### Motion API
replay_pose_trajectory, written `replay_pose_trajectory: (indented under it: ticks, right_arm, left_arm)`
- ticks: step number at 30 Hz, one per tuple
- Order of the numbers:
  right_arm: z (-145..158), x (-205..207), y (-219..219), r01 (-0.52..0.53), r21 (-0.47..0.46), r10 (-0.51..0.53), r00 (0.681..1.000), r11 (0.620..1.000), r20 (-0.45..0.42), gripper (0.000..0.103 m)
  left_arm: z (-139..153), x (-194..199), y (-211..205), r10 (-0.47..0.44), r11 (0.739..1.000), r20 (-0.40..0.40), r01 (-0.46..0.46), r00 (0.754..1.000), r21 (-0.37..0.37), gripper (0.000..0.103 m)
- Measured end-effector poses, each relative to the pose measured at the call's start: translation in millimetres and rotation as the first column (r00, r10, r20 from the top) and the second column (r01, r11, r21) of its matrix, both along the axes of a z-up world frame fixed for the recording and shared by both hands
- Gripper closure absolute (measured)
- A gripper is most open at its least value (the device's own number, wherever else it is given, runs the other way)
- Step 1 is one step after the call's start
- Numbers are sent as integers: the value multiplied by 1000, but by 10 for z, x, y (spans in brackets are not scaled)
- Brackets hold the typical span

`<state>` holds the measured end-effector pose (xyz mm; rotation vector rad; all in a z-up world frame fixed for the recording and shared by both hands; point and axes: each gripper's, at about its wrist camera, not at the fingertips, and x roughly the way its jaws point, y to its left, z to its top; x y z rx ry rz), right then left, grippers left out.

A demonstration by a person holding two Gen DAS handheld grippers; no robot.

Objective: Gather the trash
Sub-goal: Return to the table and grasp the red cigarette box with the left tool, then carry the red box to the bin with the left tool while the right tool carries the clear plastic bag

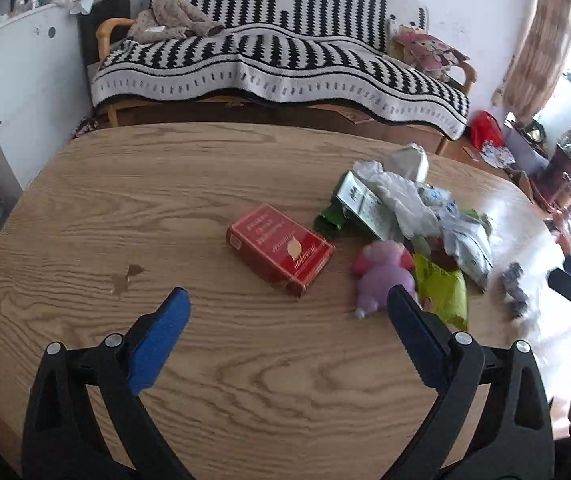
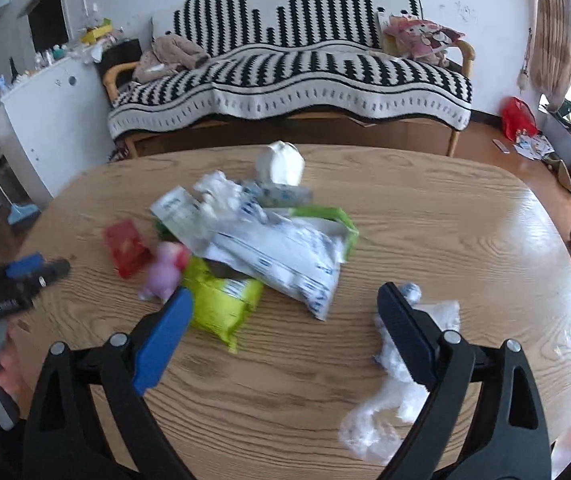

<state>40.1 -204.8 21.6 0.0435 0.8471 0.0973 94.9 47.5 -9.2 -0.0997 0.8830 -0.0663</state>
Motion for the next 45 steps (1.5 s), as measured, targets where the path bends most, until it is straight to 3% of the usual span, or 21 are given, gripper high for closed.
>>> replay_pose_trajectory:
  ticks: [5, 10, 16, 20, 23, 25, 28, 35, 45]
  right_arm:
    - [-21, -27, -439, 46, 2, -46, 999, 999, 7, 13]
    - [-334, -30, -976, 134, 2, -133, 987, 991, -88, 12]
    - [-752, -118, -1146, 116, 96, -92, 970, 989, -223, 12]
    - [-887, -175, -1095, 109, 117, -74, 961, 987, -268, 14]
    - [-911, -179, -1067, 108, 145, -62, 954, 984, -292, 40]
    - [-907, -172, -1059, 108, 154, -58, 953, 982, -298, 63]
    - [-814, -205, -1040, 110, 154, -65, 960, 982, -273, 81]
    - [-409, -270, -985, 88, 165, -62, 985, 982, -160, 85]
    - [-296, -287, -1069, 108, 154, -87, 987, 982, -137, 85]
  left_arm:
    - [-138, 291, -90, 42, 999, -28, -42, 999, 9, 7]
    - [-424, 640, -131, 112, 993, -95, -109, 989, 35, 7]
    - [-696, 842, -127, 161, 987, -184, -158, 970, 31, 7]
    - [-827, 921, -127, 181, 983, -206, -171, 962, 64, 7]
    - [-855, 956, -104, 209, 976, -188, -192, 960, 105, 8]
    - [-859, 947, -91, 209, 976, -180, -193, 961, 105, 10]
    - [-790, 897, -75, 211, 974, -162, -192, 964, 124, 35]
    - [-530, 764, 40, 233, 971, -122, -223, 965, 88, 38]
    - [-336, 604, -57, 200, 976, -83, -192, 976, 100, 38]
